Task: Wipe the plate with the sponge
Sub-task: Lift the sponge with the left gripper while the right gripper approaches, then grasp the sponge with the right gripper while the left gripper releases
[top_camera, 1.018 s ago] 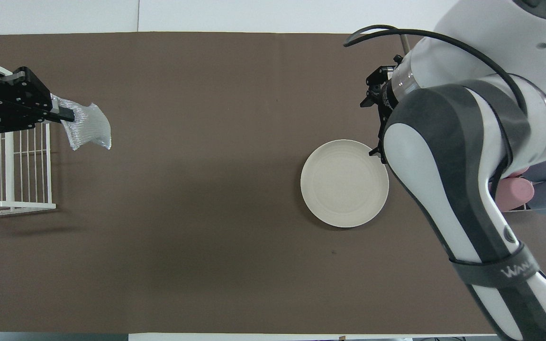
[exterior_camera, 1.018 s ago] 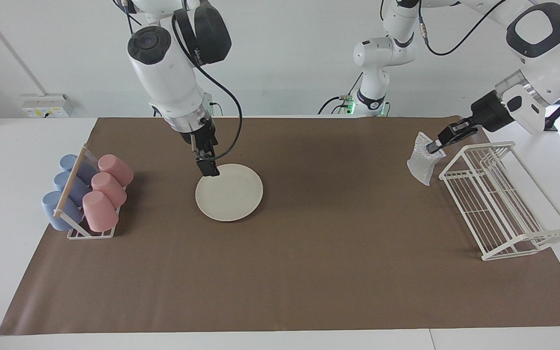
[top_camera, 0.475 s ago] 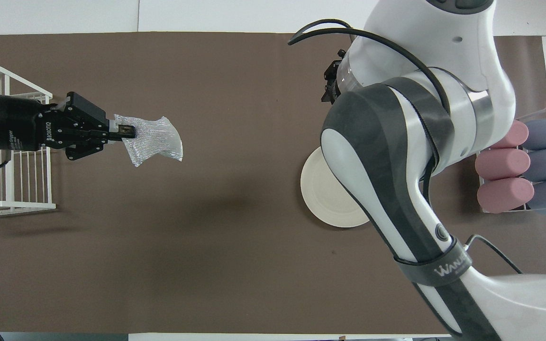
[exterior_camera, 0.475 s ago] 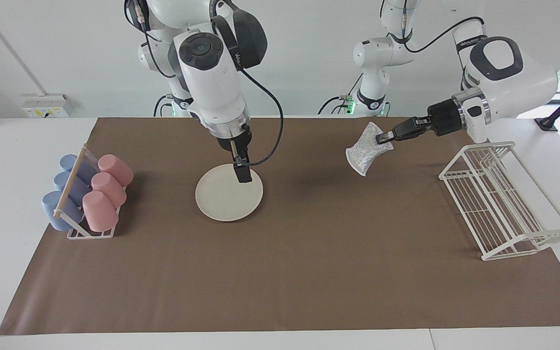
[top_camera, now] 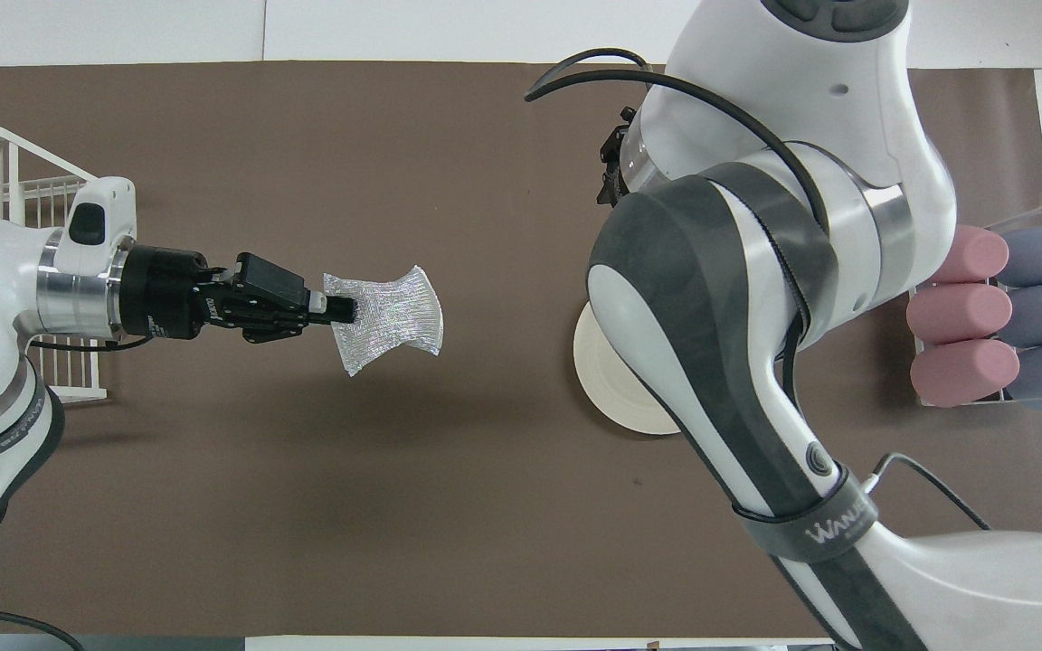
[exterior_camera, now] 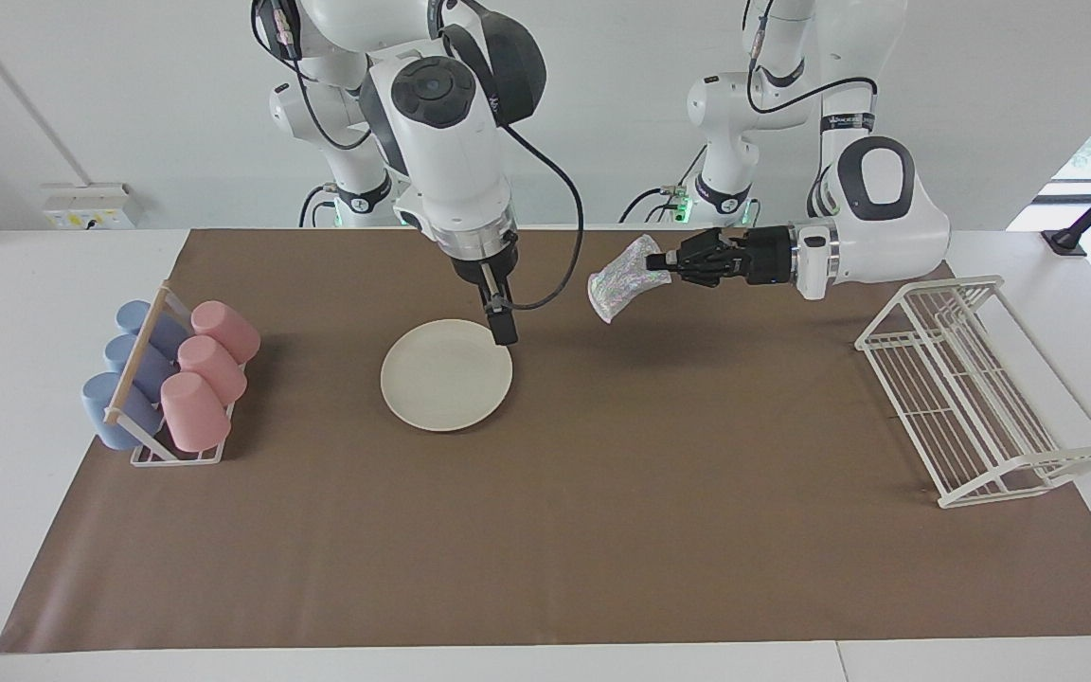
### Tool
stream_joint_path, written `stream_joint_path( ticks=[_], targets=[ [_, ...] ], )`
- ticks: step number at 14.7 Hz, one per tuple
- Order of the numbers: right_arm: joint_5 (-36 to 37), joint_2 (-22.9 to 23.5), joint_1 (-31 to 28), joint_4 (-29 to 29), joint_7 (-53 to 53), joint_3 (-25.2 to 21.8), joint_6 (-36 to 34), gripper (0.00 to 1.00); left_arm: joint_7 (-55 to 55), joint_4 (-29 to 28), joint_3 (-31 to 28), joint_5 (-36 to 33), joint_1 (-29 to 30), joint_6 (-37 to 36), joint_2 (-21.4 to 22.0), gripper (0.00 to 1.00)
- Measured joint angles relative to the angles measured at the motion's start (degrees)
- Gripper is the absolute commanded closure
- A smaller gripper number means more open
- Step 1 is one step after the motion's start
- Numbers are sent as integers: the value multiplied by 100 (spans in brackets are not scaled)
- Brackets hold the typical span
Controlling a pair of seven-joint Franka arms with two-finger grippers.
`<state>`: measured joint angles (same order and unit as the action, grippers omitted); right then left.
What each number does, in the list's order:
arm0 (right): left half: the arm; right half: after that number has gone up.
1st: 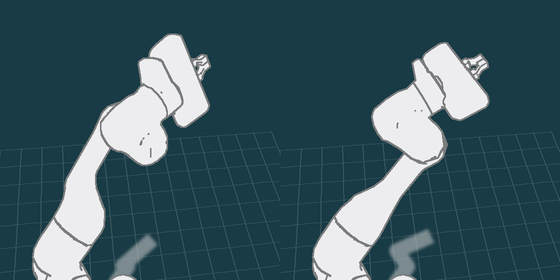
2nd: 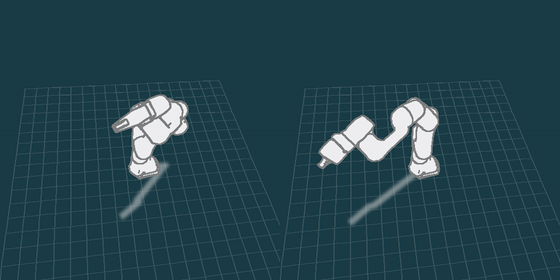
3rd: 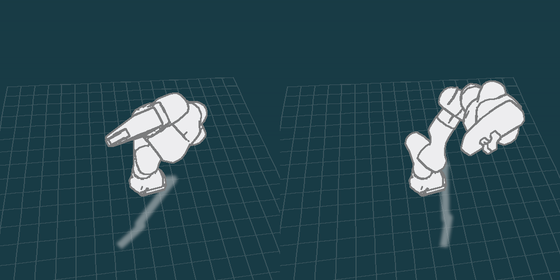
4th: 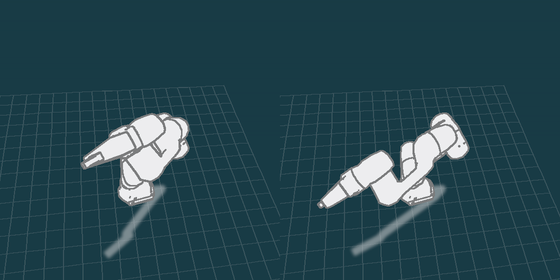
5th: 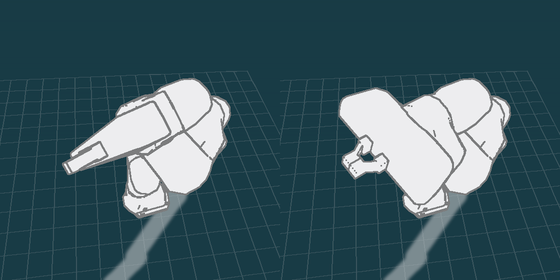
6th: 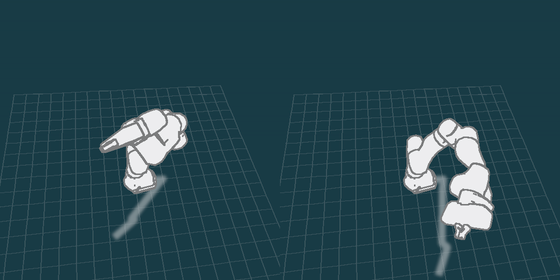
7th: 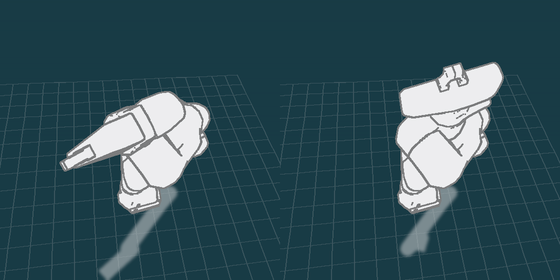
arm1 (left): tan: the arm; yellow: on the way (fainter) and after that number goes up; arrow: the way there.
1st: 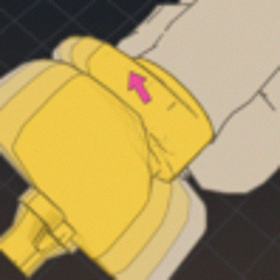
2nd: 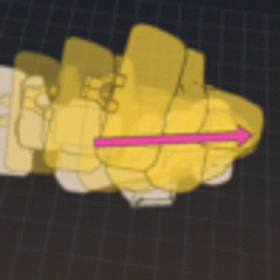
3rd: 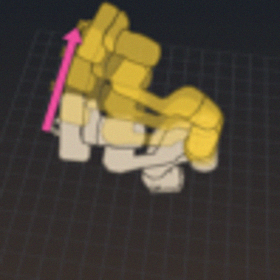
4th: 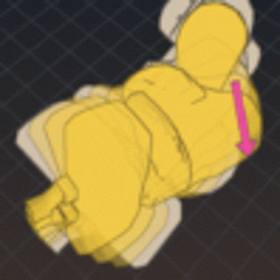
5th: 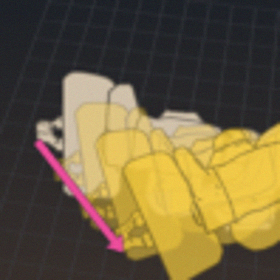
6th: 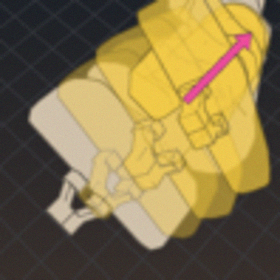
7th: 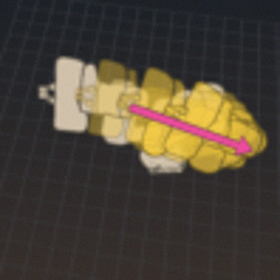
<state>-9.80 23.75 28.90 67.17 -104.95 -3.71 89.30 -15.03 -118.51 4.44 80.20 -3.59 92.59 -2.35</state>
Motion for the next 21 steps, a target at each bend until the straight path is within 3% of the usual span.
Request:
stream_joint_path(
  ticks=[11,18,21],
  targets=[
    [-9,-11,863,37,-586,11,227,0,-194,-73,2,658,-164,-31,-280,100],
    [-14,-110,964,379,-588,11,998,0,-196,-73,2,673,-174,-37,-280,100],
    [-25,-152,993,448,-588,13,1019,0,-196,-73,2,674,-177,-43,-281,100]
  ],
)
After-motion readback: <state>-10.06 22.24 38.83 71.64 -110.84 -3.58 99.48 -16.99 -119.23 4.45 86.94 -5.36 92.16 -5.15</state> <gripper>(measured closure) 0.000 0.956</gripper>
